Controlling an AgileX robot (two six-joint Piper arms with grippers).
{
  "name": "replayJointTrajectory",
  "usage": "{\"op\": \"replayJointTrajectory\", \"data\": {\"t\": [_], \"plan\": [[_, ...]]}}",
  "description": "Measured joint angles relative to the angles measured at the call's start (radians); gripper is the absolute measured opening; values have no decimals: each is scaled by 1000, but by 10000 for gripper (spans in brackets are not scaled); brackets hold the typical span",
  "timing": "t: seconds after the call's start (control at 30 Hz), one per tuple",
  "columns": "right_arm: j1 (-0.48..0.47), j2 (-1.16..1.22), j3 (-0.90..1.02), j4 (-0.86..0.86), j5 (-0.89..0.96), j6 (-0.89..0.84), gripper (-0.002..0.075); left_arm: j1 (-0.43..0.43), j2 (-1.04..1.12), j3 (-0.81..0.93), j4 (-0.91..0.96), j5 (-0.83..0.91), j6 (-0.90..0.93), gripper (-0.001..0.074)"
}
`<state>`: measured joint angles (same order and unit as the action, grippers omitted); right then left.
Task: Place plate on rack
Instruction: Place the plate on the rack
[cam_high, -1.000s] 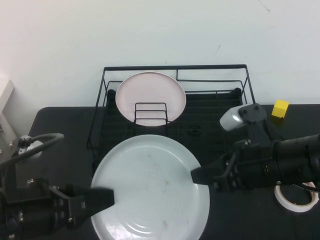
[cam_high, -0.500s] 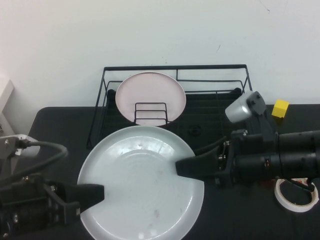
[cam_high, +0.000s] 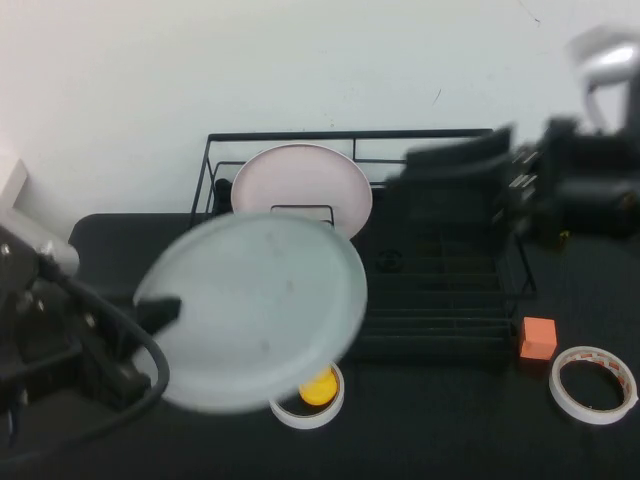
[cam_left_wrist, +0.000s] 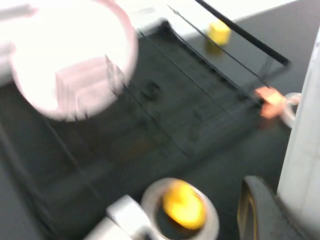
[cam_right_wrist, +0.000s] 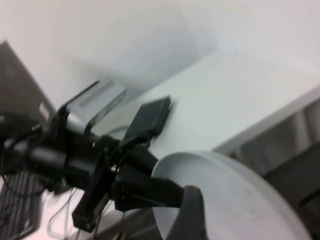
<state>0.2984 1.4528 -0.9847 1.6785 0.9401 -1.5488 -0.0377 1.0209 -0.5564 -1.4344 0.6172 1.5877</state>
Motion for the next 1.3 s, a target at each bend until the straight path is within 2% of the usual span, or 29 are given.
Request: {"op": "replayJointTrajectory", "data": {"t": [0.1,0.2,0.27,0.33,0.43,0.53,0.97,1.3], "plan": [[-78,-59,-31,-47,18,41,573,-2,2,-48,-94,-48,203,83],[-151,-132,-56,-142,42,84,512,-13,4,-103,-196,-106,444,83],[-191,-176,-61,-220,70,107,430,-26,14,-144,-233,-148,617,83],[-215,-220,-64,-324,112,142,304,-36,35,-188,-242,-176,743,82],[-221,-274,-65,-501,173,209,113,-53,97,-254,-254,-185,829,82],[-221,-320,-65,-667,240,296,32,-73,193,-332,-260,-179,888,82],[-225,-531,-14,-952,283,506,5,-169,565,-539,-262,-170,1215,82],[-225,-617,-14,-1106,290,653,4,-169,764,-702,-262,-174,1134,82]]}}
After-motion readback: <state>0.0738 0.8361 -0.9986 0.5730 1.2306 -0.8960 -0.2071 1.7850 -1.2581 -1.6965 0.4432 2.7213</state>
